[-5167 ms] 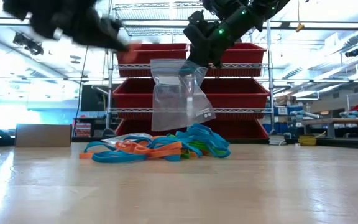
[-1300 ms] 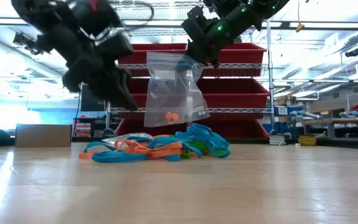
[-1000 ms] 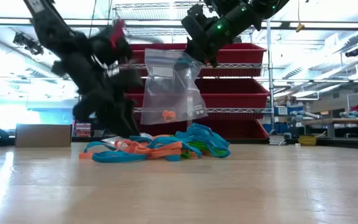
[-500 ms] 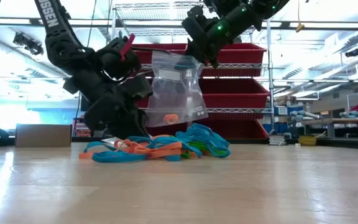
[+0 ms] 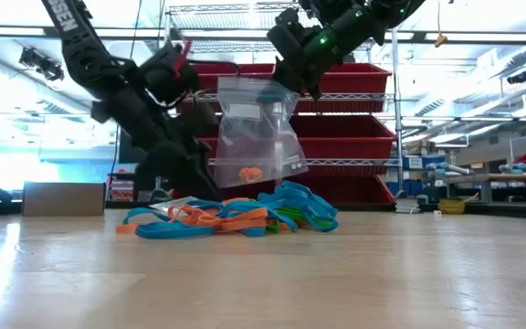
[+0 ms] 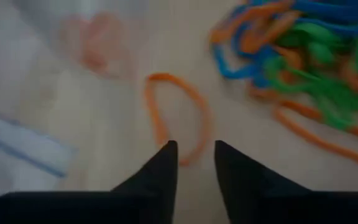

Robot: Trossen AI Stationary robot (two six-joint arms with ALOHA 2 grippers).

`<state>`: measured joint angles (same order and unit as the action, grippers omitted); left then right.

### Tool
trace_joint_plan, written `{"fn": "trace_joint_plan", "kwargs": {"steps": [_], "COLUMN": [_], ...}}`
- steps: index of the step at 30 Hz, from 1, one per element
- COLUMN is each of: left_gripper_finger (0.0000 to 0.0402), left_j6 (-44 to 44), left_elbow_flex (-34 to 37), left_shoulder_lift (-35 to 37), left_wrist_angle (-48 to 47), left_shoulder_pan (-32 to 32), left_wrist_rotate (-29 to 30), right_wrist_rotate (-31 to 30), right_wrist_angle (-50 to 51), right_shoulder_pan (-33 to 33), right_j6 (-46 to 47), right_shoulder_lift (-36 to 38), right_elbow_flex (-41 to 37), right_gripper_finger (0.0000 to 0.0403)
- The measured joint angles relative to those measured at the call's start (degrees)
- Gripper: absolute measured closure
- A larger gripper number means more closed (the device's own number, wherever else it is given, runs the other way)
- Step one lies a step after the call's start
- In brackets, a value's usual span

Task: Sort rubber bands
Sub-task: Put the orange rubber band into the transparent zip bag

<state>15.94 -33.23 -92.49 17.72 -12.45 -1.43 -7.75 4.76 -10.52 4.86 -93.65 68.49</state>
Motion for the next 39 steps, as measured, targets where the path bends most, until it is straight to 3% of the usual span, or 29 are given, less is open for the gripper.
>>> {"fn": "trace_joint_plan", "kwargs": {"steps": [8, 13, 18, 24, 31, 39], "left_gripper_finger": [0.0157, 0.0145, 0.0208, 0.0378, 0.0398, 0.04], "left_j6": [-3.56, -3.31, -3.06, -1.86, -2.61, -1.29], "left_elbow_flex": [-0.22, -0.33, -0.45, -0.46, -0.32, 0.37], "left_shoulder_lift": [-6.06, -9.39, -12.19, -12.79, -10.82, 2.76], "left_wrist_angle": [4.44, 7.48, 10.58, 10.69, 8.99, -9.65], "left_shoulder_pan": [-3.48, -3.52, -3.35, -3.19, -2.82, -0.27], "left_wrist_rotate": [-4.83, -7.85, -9.46, -11.43, -11.47, -9.03], "right_wrist_rotate": [0.0, 0.0, 0.02, 0.04, 0.46, 0.46], "right_wrist_angle": [-0.14, -0.36, -0.75, -1.25, -1.03, -0.84], "right_shoulder_pan": [0.0, 0.0, 0.0, 0.0, 0.0, 0.0], "right_j6": [-0.02, -0.02, 0.02, 0.07, 0.09, 0.09], "right_shoulder_lift": [0.0, 0.0, 0.0, 0.0, 0.0, 0.0], "right_elbow_flex": [0.0, 0.0, 0.0, 0.0, 0.0, 0.0], "right_gripper_finger": [0.0403, 0.0403, 0.0403, 0.0403, 0.0403, 0.0403]}}
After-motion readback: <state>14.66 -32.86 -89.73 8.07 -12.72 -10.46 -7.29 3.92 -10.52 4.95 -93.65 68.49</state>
